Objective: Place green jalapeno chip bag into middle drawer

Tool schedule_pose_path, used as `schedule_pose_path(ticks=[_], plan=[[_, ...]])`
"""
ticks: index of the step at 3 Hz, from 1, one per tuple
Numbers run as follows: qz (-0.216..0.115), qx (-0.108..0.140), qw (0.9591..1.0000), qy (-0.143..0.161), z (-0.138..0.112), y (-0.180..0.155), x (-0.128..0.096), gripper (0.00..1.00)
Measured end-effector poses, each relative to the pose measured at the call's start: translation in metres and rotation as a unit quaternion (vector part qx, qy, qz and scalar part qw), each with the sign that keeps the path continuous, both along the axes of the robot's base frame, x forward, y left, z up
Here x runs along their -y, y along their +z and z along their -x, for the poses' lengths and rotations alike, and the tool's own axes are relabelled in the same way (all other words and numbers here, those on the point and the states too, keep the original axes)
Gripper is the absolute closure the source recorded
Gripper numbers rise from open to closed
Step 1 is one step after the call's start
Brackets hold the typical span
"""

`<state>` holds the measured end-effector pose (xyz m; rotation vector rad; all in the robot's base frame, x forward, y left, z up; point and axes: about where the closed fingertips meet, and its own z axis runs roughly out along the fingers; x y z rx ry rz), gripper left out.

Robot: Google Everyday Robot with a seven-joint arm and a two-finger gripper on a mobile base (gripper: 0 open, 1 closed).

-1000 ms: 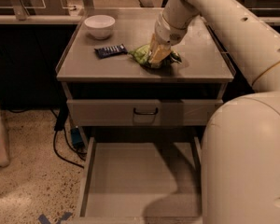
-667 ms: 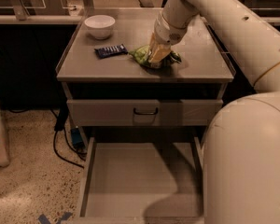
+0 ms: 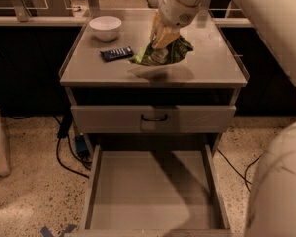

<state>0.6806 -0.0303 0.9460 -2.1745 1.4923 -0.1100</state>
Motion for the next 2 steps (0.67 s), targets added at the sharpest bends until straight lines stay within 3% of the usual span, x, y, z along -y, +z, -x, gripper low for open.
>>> schedule_pose_path(ticks=[1,2], plan=[[0.004,0.039,0.9992,-0.002,0.039,0.041,0.002,1.00],[0.007,0.050,0.9983,-0.030,0.079,0.052,0.021,1.00]])
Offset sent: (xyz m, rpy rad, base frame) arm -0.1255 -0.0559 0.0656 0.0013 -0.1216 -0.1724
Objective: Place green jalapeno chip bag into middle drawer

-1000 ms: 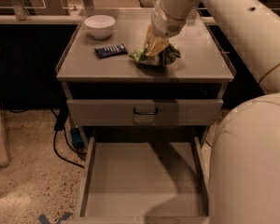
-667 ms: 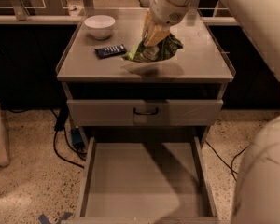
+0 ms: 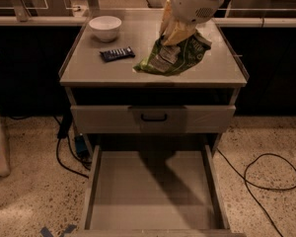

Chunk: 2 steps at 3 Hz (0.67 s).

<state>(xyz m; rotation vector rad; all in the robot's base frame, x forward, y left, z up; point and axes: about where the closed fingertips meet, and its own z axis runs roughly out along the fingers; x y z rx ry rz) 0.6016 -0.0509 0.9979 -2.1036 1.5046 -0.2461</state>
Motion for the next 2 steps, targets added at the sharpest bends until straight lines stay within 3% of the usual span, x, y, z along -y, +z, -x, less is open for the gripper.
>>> schedule_pose_path(ticks=[2], plan=[[-0.004,0.001,1.0000,-0.002,0.006,-0.011,-0.004,1.00]])
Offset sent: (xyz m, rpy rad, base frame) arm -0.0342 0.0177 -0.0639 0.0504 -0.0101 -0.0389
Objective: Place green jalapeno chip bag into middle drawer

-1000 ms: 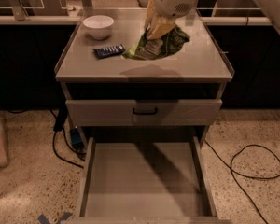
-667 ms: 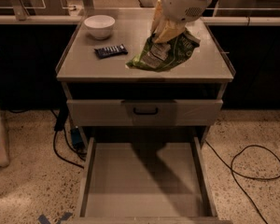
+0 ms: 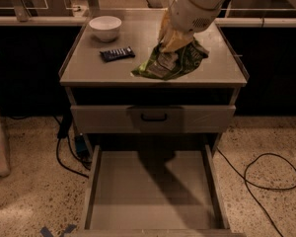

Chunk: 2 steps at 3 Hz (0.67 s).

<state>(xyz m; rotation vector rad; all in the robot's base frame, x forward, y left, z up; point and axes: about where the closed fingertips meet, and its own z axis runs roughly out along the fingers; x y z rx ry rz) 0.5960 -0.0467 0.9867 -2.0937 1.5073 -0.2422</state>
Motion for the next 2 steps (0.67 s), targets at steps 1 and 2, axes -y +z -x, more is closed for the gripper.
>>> schedule_pose_path(ticks=[1,2], plan=[[-0.018,0.006,0.9997,-0.016,0.025,-0.028,-0.013,1.00],[-0.024,0.003,0.9992,-0.031,0.046,-0.061,-0.022,1.00]])
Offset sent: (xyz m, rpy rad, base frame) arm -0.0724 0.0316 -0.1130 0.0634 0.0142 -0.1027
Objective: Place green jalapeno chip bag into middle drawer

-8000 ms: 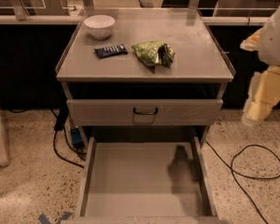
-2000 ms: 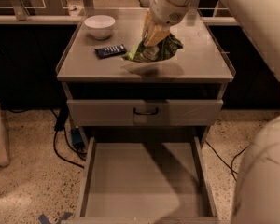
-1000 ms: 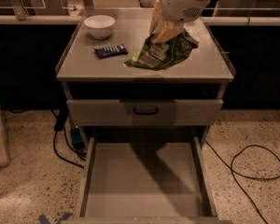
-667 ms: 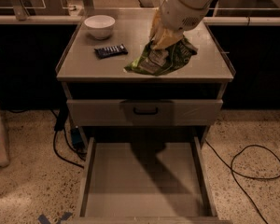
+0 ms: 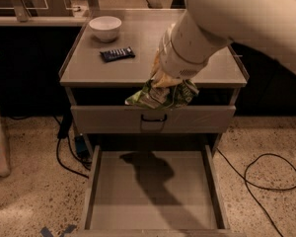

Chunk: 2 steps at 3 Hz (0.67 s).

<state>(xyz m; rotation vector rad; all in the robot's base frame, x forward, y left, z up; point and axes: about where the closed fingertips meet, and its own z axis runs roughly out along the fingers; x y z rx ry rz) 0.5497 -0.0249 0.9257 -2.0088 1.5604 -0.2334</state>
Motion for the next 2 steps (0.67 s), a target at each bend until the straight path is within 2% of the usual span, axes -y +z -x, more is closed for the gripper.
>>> schedule_pose_path(ticks=[1,2], plan=[[-0.008,-0.012,0.9998,-0.014,0.016,-0.037,-0.001,1.00],[-0.033,-0.042,0.9978,-0.038,0.030,-0.116,0.021,1.00]])
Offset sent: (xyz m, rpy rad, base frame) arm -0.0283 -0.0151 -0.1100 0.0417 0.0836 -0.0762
